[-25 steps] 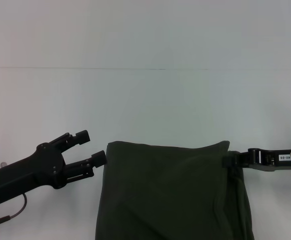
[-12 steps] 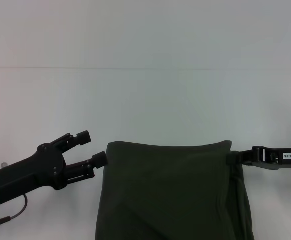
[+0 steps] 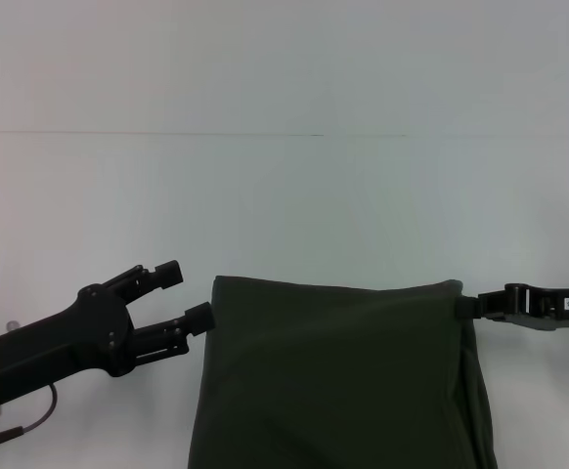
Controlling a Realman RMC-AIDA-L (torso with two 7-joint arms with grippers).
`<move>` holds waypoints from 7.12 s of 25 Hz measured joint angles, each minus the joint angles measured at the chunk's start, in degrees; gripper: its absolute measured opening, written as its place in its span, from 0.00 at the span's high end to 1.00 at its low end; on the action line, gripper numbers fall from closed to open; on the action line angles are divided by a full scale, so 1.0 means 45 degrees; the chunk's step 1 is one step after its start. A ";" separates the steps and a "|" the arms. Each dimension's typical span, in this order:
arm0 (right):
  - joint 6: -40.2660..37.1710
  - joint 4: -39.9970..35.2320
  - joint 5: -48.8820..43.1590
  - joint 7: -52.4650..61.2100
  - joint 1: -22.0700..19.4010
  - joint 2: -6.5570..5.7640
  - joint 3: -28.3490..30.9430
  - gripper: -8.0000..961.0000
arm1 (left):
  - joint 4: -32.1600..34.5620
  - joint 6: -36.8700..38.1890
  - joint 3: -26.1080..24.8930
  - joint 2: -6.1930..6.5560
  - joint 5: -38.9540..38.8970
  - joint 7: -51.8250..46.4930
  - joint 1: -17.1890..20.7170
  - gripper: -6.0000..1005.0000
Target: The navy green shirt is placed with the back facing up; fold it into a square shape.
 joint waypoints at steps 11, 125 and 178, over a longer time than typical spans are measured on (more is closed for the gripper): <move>0.0061 -0.0053 -0.0728 0.0002 -0.0064 -0.0062 -0.0123 0.98 | -0.0021 0.0071 0.0018 -0.0005 -0.0141 -0.0131 -0.0129 0.05; -0.1431 0.0654 -0.1526 -1.4358 -0.1220 0.0955 0.2113 0.29 | -0.0627 -0.2094 0.0362 -0.0010 -0.1375 -0.4730 -0.0385 0.05; -0.4618 0.0996 0.0330 -1.8859 -0.3301 0.0992 0.3109 0.08 | -0.0576 -0.5711 0.5128 0.0670 0.3737 -1.4715 -0.3249 0.09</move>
